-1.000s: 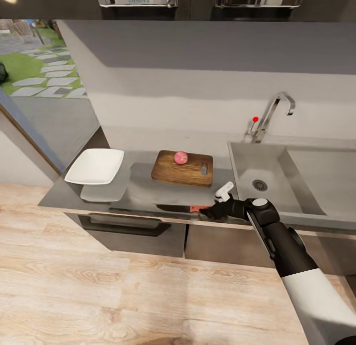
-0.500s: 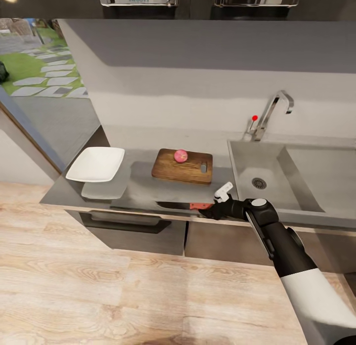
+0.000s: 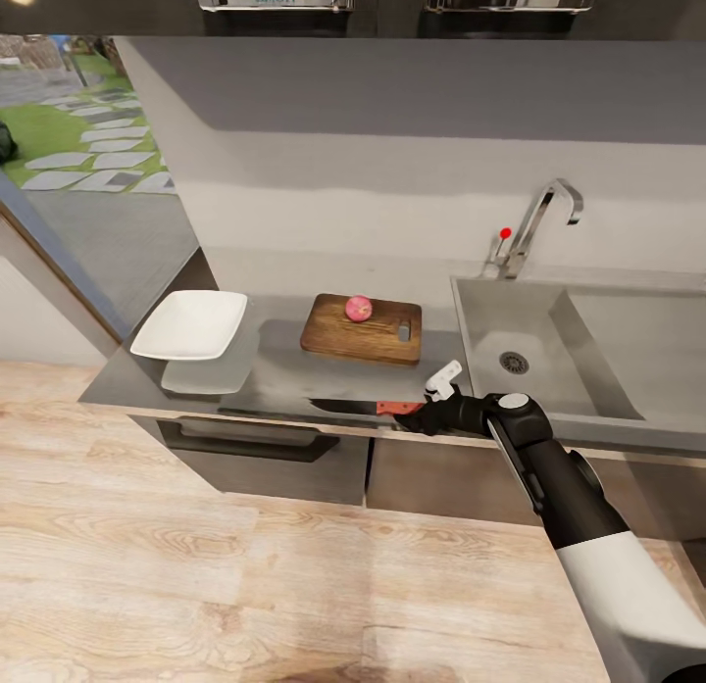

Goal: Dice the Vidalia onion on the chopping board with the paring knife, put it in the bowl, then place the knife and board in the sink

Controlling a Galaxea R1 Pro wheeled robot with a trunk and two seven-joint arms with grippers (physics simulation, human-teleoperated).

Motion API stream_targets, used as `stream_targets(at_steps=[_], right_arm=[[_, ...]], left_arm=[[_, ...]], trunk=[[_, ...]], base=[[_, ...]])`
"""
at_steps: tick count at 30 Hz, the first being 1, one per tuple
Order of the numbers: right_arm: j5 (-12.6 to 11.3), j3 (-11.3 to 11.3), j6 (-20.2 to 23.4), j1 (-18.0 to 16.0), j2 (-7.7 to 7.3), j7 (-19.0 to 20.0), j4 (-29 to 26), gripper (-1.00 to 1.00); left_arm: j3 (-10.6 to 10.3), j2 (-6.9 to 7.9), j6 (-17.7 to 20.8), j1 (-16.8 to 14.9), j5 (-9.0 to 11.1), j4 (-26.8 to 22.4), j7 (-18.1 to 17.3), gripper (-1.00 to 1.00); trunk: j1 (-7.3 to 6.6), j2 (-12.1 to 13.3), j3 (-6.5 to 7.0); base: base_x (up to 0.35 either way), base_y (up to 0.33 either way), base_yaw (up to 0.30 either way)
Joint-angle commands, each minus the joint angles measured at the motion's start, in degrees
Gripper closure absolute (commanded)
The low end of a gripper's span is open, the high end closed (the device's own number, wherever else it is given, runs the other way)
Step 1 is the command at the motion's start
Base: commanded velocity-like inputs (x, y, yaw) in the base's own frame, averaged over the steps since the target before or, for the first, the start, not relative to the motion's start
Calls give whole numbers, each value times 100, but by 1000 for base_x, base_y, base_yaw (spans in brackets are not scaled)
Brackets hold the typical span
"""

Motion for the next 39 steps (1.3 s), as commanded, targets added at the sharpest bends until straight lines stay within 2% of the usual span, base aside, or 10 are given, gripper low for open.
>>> stream_targets(at_steps=[1,7,12,31,37,38,39], right_arm=[[60,6,11,-5,-3,42,-8,-100],[80,9,9,-6,-3,42,140,-100],[280,9,3,-5,12,42,208,-100],[310,9,2,-1,7,41,214,-100],[437,10,2,-4,14,-144,214,-100],[447,9,2,-3,14,-159,213,100],[454,11,2,-1,15,-169,213,100]], left_arm=[[-49,6,-4,3,11,-13,60,-100],[-49,6,-4,3,11,-13,60,-100],[-49,6,-4,3,11,-13,60,-100],[-49,6,-4,3,12,34,60,-100],[-49,6,-4,3,11,34,60,-100],[-49,6,-4,3,11,32,60,-100],[-49,6,-4,3,11,32,60,-100]], trunk=[[3,-10,-8],[3,-10,-8],[3,-10,-8],[3,-10,-8],[3,-10,-8],[3,-10,-8],[3,-10,-8]], base=[[0,0,0],[0,0,0],[0,0,0],[0,0,0],[0,0,0],[0,0,0],[0,0,0]])
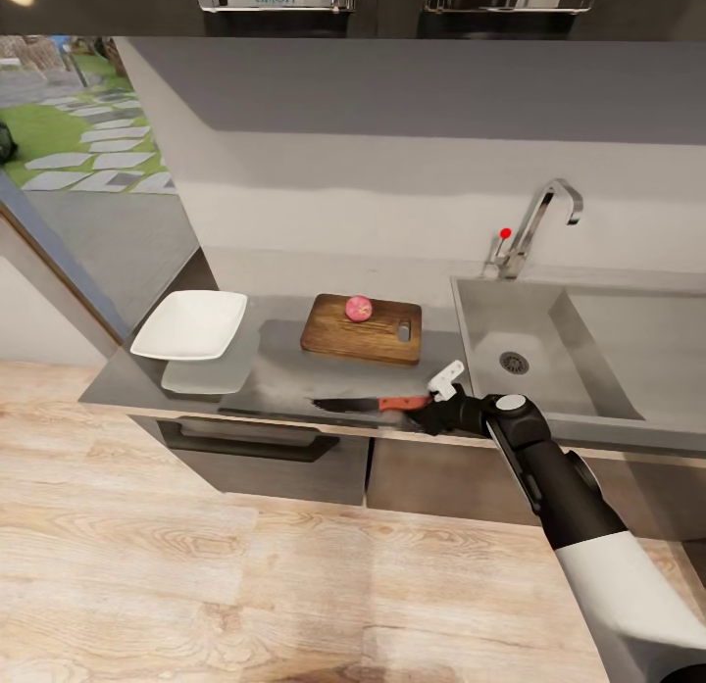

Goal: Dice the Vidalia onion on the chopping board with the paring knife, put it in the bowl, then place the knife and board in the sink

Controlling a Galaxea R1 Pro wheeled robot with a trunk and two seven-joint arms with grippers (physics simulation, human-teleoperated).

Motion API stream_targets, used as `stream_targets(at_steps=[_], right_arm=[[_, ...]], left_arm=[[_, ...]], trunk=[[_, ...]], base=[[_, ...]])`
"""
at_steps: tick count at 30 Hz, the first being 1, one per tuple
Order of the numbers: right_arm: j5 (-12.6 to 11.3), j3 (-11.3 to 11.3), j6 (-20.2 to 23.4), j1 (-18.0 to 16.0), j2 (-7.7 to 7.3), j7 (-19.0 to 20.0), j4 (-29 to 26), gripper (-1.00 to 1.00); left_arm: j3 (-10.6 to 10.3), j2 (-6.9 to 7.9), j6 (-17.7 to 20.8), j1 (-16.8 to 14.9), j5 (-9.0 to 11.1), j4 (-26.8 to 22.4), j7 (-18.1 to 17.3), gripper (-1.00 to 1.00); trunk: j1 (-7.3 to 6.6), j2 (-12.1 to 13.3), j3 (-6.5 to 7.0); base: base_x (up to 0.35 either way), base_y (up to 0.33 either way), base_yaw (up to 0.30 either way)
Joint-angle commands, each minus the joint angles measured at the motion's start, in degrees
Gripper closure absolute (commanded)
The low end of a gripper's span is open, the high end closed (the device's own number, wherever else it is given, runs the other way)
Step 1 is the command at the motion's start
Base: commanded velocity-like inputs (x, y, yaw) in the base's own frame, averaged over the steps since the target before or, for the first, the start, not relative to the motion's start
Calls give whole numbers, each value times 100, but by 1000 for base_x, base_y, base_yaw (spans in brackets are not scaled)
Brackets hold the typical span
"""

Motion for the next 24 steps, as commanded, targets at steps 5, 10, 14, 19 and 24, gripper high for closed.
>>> stream_targets(at_steps=[5,10,14,19,24], right_arm=[[122,10,66,-1,-4,25,160,100],[125,9,69,-1,-4,26,160,100],[125,72,69,-3,-2,23,160,100],[128,268,69,1,1,2,160,100],[133,284,69,-2,37,0,160,100]], left_arm=[[-48,6,-4,3,10,-14,60,-100],[-48,6,-4,3,10,-14,60,-100],[-48,6,-4,3,11,-15,60,-100],[-48,6,-4,2,10,-16,60,-100],[-48,6,-4,3,11,-13,60,-100]], trunk=[[4,-8,-9],[4,-8,-9],[4,-8,0],[4,-8,34],[4,-8,71]], base=[[0,0,0],[0,0,0],[0,0,0],[0,0,0],[0,0,0]])
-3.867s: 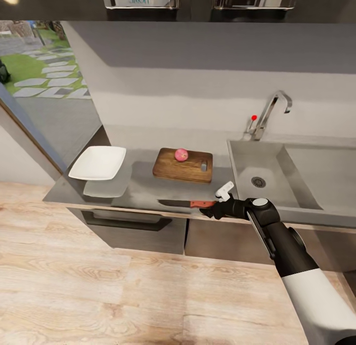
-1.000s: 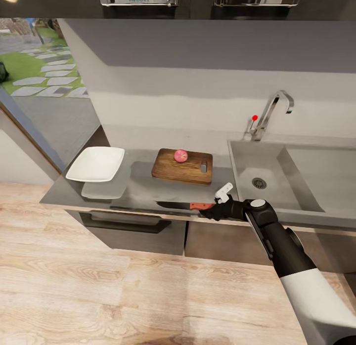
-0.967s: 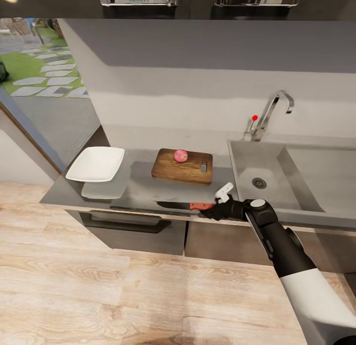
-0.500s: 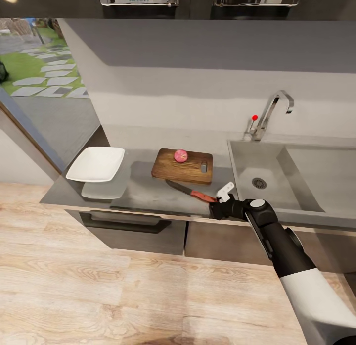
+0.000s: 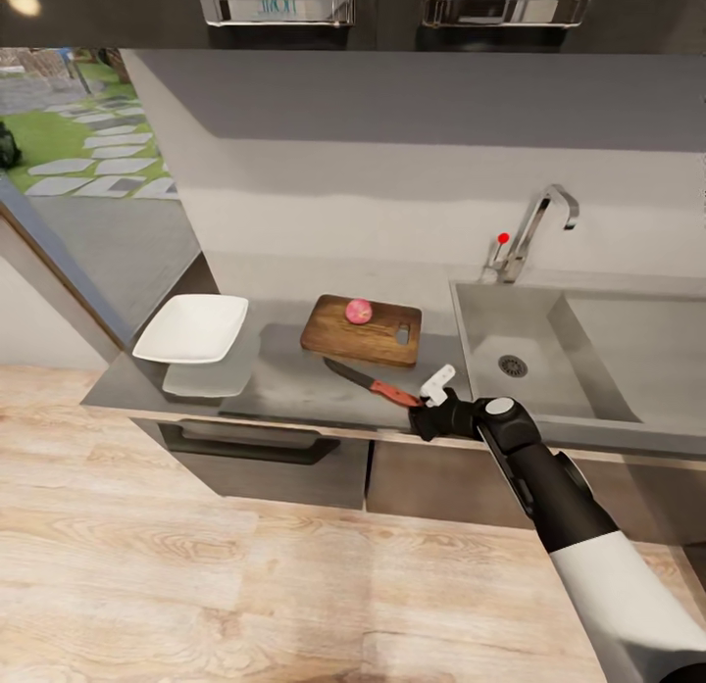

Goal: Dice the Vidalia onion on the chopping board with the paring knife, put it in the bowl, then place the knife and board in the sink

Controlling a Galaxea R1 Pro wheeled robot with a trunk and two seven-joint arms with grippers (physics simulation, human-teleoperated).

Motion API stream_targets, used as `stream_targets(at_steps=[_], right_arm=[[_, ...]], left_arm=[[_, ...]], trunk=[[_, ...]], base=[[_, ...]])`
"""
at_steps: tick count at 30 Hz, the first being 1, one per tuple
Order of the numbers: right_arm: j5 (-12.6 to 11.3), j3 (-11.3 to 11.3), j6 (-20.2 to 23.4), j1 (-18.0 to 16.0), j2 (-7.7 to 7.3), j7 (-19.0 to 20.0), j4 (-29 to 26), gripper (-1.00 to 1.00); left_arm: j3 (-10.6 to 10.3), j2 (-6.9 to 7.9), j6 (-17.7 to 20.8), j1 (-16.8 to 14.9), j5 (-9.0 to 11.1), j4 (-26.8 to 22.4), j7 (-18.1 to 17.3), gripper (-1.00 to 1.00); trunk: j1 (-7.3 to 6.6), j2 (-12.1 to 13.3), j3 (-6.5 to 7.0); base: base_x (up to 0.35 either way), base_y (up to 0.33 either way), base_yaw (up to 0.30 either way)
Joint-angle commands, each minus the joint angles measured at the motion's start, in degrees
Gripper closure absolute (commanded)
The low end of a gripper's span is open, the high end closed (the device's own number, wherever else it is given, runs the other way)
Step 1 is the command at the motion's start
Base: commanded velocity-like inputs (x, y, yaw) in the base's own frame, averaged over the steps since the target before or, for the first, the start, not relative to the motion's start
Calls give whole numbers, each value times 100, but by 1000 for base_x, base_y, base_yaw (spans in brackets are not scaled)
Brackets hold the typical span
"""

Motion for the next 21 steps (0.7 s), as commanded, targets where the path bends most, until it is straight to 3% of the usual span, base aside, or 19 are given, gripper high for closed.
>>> stream_targets(at_steps=[1,10,13,21], right_arm=[[51,9,49,-1,-1,56,93,100],[52,17,49,-3,21,60,93,100],[52,20,49,-4,81,67,93,100],[61,514,49,-3,176,50,86,100]], left_arm=[[-50,6,-5,2,10,-15,60,-100],[-50,6,-5,1,13,-9,60,-100],[-50,6,-5,2,17,-8,60,-100],[-50,8,-5,2,18,-7,60,-100]], trunk=[[5,-7,-1],[5,-7,77],[5,-7,104],[5,-7,176]], base=[[0,0,0],[-7,0,0],[-229,0,0],[-303,0,0]])
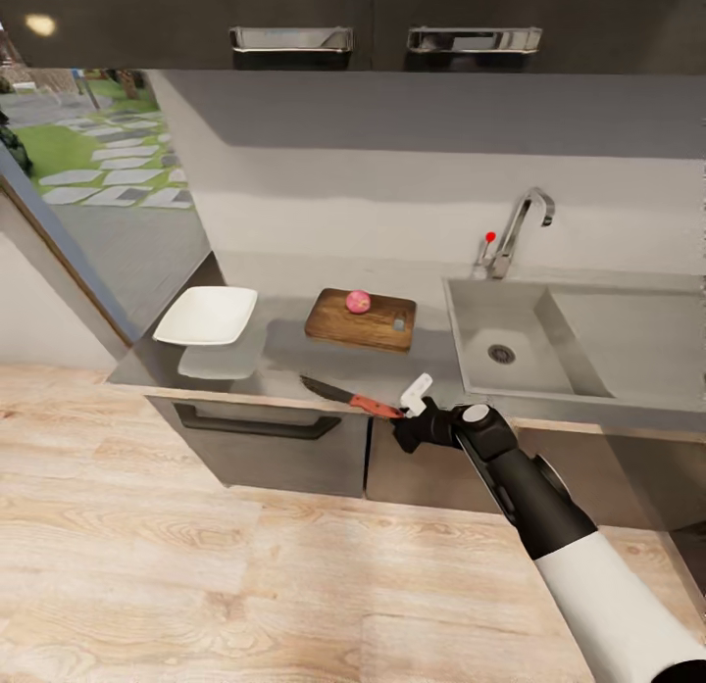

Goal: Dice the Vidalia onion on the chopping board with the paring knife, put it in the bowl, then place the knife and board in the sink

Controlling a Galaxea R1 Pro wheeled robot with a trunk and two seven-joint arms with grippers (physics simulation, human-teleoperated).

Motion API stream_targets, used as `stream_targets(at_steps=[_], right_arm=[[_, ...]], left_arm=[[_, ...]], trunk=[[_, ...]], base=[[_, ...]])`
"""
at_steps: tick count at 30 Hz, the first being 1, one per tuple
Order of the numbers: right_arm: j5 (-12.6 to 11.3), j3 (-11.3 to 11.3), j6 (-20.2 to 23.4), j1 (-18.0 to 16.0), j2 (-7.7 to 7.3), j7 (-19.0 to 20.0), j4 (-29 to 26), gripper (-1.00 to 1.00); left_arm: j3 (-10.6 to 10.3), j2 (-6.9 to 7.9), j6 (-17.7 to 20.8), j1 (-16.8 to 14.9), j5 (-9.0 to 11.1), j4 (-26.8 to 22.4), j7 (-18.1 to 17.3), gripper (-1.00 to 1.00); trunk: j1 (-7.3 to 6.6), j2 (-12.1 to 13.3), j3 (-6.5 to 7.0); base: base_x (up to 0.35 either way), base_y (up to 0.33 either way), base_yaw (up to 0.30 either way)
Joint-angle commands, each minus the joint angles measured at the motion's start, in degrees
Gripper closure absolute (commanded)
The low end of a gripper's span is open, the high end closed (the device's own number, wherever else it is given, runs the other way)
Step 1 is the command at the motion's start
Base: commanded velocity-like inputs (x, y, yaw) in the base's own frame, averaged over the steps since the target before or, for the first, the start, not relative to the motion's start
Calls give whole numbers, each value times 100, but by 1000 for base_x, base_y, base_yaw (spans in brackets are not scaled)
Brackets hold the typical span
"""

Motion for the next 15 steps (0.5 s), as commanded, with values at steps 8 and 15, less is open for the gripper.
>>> stream_targets(at_steps=[8,15], right_arm=[[70,55,12,-7,15,42,-64,100],[70,49,12,-7,21,42,-113,100]], left_arm=[[-49,4,-4,-5,11,13,61,-100],[-49,4,-4,-6,11,45,60,-100]], trunk=[[2,-10,63],[2,-10,126]], base=[[-42,0,0],[-1,0,0]])
